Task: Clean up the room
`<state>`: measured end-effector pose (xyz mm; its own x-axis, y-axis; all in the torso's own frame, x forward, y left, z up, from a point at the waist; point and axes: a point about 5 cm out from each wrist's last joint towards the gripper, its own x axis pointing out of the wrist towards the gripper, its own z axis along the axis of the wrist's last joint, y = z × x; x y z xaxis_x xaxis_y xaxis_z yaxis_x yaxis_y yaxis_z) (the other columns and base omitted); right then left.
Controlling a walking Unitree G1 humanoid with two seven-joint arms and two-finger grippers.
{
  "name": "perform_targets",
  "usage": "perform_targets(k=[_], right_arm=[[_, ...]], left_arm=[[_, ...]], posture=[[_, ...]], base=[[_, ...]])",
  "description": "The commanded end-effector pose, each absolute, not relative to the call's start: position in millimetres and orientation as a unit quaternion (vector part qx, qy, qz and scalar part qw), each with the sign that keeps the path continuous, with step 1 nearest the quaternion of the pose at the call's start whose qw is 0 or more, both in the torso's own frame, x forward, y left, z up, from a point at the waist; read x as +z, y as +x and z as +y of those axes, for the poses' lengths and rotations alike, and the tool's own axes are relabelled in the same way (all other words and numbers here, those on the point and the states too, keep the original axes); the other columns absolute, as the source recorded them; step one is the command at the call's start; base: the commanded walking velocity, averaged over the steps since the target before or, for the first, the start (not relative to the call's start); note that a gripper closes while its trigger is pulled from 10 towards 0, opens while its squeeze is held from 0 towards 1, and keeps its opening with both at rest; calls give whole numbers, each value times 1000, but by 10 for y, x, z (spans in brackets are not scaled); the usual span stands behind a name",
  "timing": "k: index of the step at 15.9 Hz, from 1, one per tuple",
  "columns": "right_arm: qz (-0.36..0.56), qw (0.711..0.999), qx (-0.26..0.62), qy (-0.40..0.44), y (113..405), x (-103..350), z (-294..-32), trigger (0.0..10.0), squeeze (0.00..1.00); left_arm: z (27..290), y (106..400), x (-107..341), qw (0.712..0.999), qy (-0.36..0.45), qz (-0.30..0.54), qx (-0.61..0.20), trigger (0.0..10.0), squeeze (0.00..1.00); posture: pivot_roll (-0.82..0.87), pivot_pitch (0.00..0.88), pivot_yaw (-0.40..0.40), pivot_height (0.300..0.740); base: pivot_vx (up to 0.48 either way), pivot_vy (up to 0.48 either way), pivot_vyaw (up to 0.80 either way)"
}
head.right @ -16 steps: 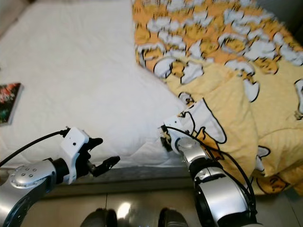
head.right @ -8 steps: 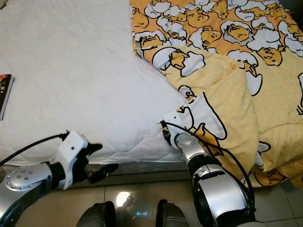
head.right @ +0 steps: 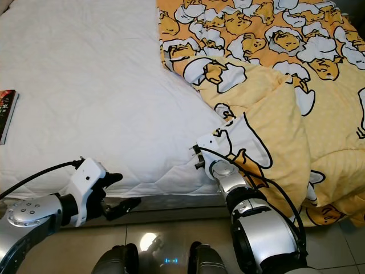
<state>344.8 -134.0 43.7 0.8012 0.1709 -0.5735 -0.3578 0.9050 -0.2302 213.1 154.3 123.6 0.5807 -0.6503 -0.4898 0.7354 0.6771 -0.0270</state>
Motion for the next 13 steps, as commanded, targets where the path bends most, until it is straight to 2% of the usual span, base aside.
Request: perform_targets(k=[1,6,8,10,11,12,13], right_arm=[[298,930,150,-155,3374,341,-1315,0,0],[298,929,164,-146,3351,321,-1364,0,0],[281,927,225,-102,3343,352,-1294,0,0],[262,885,382,-39,3216,364,-1143,0,0],[254,851,460,-24,3116,368,-1087,0,0],[251,828,501,-18,3046,368,-1070,0,0],[252,779,575,-1,2883,388,-1075,0,0]], left_arm=[[1518,2105,1219,880,90,242,-399,10000,0],[1459,2092,1198,878,85,241,-405,10000,0],[1467,2103,1203,878,87,241,-405,10000,0],[1477,2094,1195,876,89,244,-406,10000,0],[1476,2088,1186,875,90,247,-408,10000,0],[1471,2083,1183,874,89,248,-409,10000,0],[1442,2071,1184,870,86,249,-416,10000,0]], posture=[[136,155,10,740],[137,160,14,740],[134,157,16,740],[121,157,22,740],[116,160,24,740],[116,162,24,740],[119,167,23,740]], base=[[0,0,0],[0,0,0],[0,0,0],[0,0,0],[0,0,0],[0,0,0],[0,0,0]])
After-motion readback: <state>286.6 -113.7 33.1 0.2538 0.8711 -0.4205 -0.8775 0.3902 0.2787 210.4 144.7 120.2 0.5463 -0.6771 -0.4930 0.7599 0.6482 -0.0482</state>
